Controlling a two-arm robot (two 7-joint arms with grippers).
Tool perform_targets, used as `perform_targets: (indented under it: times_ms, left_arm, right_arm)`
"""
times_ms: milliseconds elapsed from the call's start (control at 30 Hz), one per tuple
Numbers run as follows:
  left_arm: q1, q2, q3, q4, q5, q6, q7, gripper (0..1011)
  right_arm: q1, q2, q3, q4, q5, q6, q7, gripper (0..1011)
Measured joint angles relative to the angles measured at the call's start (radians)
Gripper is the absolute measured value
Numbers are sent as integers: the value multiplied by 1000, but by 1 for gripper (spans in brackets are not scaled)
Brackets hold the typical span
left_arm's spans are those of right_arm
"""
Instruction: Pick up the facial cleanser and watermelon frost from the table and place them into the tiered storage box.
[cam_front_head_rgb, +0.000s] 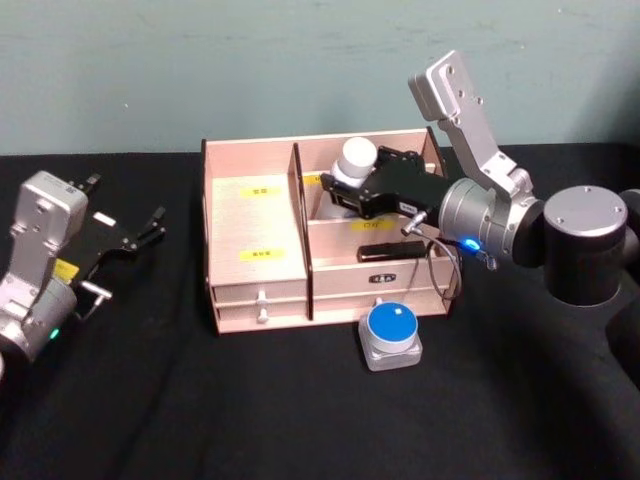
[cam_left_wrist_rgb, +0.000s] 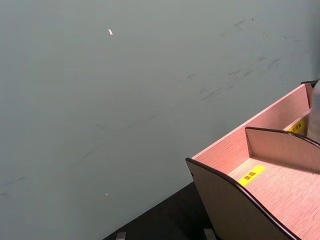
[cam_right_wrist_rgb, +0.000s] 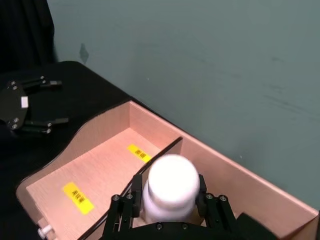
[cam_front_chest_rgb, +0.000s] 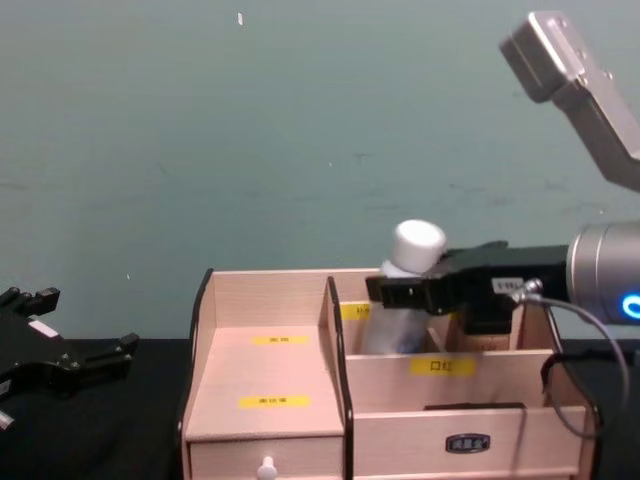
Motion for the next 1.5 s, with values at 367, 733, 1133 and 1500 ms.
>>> perform_targets:
  times_ms: [367, 733, 1133, 1500]
  left_arm:
    - [0, 0, 0, 0, 0, 0, 0, 1001]
    - [0, 0, 0, 0, 0, 0, 0, 1001]
    - [0, 0, 0, 0, 0, 0, 0, 1001]
    - [0, 0, 0, 0, 0, 0, 0, 1001]
  right_arm:
    - [-1, 0, 0, 0, 0, 2, 1, 921]
    - [-12, 20, 13, -44, 0, 0, 5, 1003]
    - [-96, 128, 66, -238, 25, 33, 23, 1003]
    - [-360, 267, 173, -537, 87, 76, -29, 1002]
